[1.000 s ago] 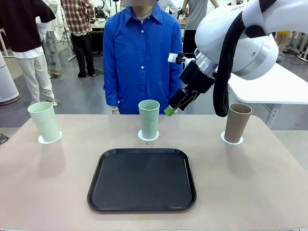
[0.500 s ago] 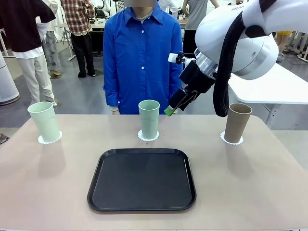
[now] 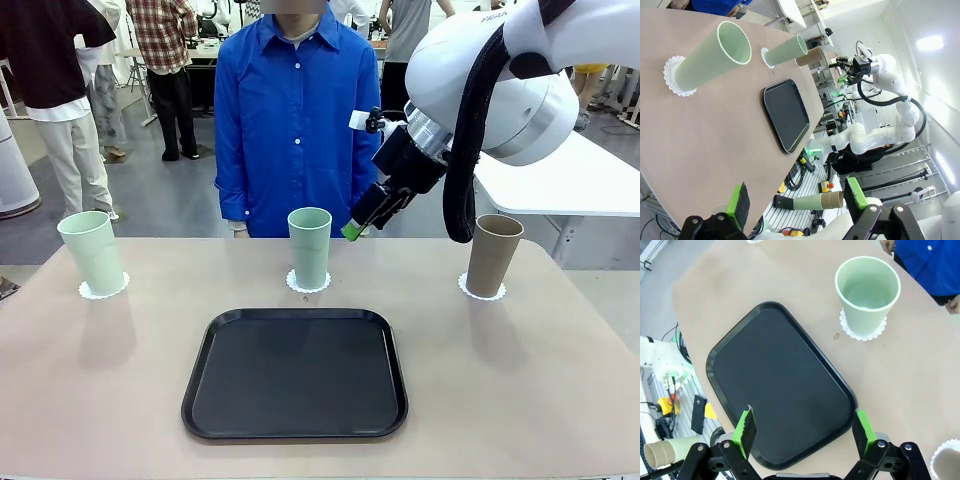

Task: Place coasters on the table and set cups on them.
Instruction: Take one Reusable plastic cup from the Flat Tray and place it on a coaster set by the human.

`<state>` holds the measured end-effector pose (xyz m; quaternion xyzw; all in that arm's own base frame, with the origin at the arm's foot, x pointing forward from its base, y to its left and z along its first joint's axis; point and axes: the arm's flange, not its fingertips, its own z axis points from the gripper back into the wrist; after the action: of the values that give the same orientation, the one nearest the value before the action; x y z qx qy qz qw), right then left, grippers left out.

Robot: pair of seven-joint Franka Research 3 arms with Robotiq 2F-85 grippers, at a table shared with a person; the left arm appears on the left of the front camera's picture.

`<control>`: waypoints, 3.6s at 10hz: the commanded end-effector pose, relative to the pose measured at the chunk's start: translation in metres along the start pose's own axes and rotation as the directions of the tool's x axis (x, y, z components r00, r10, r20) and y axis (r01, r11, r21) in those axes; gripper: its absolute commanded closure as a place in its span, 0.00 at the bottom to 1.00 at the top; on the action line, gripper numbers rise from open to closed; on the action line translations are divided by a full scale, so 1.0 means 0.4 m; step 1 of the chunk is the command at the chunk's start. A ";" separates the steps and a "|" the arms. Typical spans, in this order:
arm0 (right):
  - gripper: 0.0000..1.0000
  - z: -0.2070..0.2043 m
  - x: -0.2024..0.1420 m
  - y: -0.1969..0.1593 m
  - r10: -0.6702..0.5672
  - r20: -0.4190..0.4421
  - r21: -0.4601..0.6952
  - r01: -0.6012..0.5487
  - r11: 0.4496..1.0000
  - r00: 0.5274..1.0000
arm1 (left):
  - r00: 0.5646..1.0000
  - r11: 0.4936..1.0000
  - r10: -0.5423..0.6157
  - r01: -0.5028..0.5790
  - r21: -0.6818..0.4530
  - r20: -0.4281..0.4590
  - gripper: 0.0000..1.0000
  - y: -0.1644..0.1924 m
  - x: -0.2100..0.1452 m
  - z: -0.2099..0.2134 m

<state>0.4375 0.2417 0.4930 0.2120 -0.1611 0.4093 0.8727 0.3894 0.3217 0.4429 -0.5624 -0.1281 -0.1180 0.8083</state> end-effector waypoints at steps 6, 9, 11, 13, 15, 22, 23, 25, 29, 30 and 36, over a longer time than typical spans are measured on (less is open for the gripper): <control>0.00 0.100 -0.138 0.029 -0.271 -0.066 -0.102 0.264 0.959 0.960 | 1.000 1.000 0.003 -0.003 0.006 0.001 0.00 -0.006 -0.001 0.003; 0.00 0.205 -0.286 -0.022 -0.524 -0.079 -0.250 0.492 0.834 0.848 | 1.000 1.000 0.003 -0.003 0.006 0.001 0.00 -0.006 -0.001 0.003; 0.00 0.293 -0.406 -0.092 -0.667 -0.029 -0.397 0.604 0.691 0.745 | 1.000 1.000 0.003 -0.003 0.006 0.001 0.00 -0.006 -0.001 0.003; 0.00 0.371 -0.475 -0.149 -0.731 0.031 -0.452 0.662 0.598 0.682 | 1.000 1.000 0.003 -0.003 0.006 0.001 0.00 -0.006 -0.001 0.003; 0.00 0.403 -0.507 -0.199 -0.751 0.050 -0.462 0.682 0.566 0.658 | 1.000 1.000 0.003 -0.003 0.006 0.001 0.00 -0.006 -0.001 0.003; 0.00 0.517 -0.680 -0.389 -0.758 0.062 0.372 0.690 0.621 0.649 | 1.000 1.000 0.003 -0.003 0.006 0.001 0.00 -0.006 -0.001 0.003; 0.00 0.522 -0.738 -0.437 -0.769 0.080 0.503 0.640 0.580 0.634 | 1.000 1.000 0.003 -0.003 0.006 0.001 0.00 -0.006 -0.001 0.003; 0.00 0.474 -0.837 -0.506 -0.763 0.065 0.714 0.505 0.485 0.643 | 1.000 1.000 0.003 -0.003 0.006 0.001 0.00 -0.006 -0.001 0.003; 0.00 0.407 -0.932 -0.551 -0.783 -0.013 0.804 0.472 0.361 0.622 | 1.000 1.000 0.003 -0.003 0.006 0.001 0.00 -0.006 -0.001 0.003; 0.00 0.408 -0.946 -0.558 -0.783 -0.055 0.786 0.510 0.349 0.620 | 1.000 1.000 0.003 -0.003 0.006 0.001 0.00 -0.006 -0.001 0.003; 0.00 0.434 -0.960 -0.577 -0.842 -0.073 0.699 0.630 0.338 0.534 | 1.000 1.000 0.003 -0.003 0.006 0.001 0.00 -0.006 -0.001 0.003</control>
<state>0.3669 -0.2317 0.4121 0.6157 -0.0283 -0.0368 0.7866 0.3893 0.3225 0.4424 -0.5623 -0.1281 -0.1173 0.8085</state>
